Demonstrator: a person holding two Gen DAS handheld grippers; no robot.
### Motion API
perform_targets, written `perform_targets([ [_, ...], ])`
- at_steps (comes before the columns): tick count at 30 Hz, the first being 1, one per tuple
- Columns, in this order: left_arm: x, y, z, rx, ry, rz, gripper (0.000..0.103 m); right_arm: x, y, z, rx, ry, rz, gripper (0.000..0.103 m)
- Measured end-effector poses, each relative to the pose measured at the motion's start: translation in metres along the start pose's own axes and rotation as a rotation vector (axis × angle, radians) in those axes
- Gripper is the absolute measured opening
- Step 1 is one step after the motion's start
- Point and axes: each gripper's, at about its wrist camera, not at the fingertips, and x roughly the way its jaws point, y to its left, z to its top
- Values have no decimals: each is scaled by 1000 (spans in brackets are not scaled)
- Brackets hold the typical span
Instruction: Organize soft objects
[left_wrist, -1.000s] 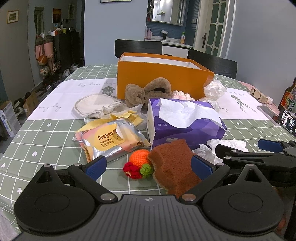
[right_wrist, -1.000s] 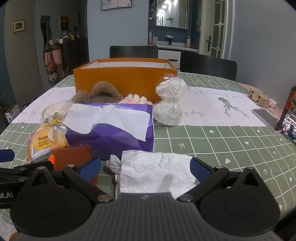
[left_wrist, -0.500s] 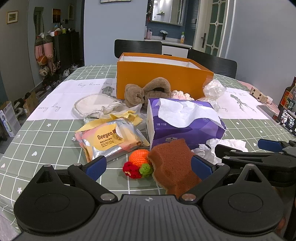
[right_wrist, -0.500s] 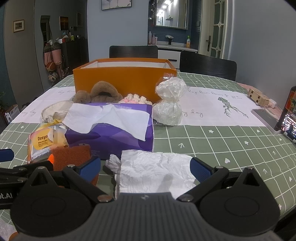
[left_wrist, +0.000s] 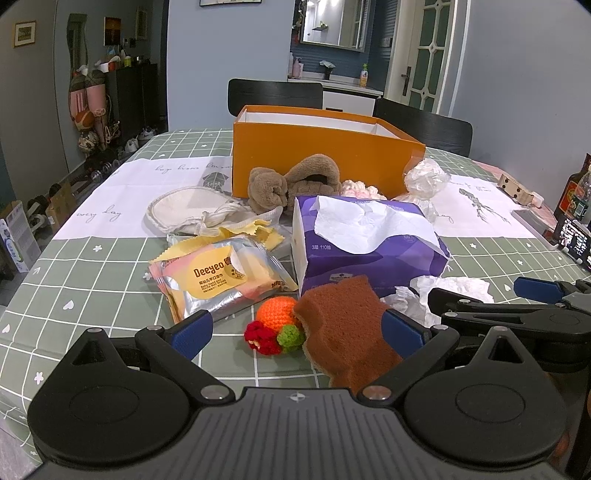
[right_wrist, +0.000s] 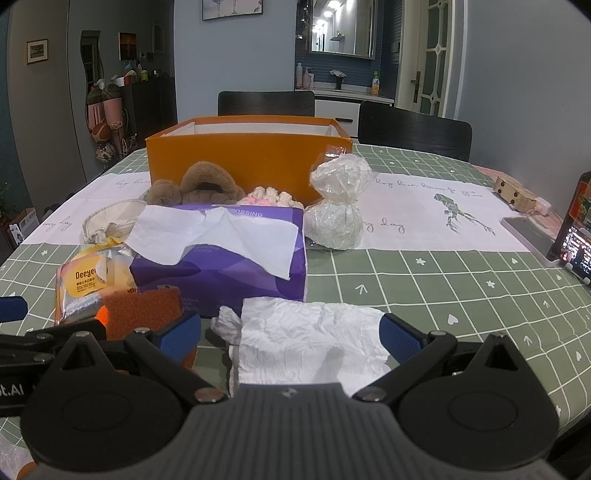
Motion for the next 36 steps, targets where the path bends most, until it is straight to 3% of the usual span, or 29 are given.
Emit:
perform_targets([
  [19,-1,1,2,23,5,-22,103,0,-2,-1,-18,-8,15,101],
  [29,20,41,13,6,3,38,103,6,-19,-6,-87,-68,12,101],
  [36,33,67,18,81,27,26,103,25,-45,-21,-94,14,89,101],
])
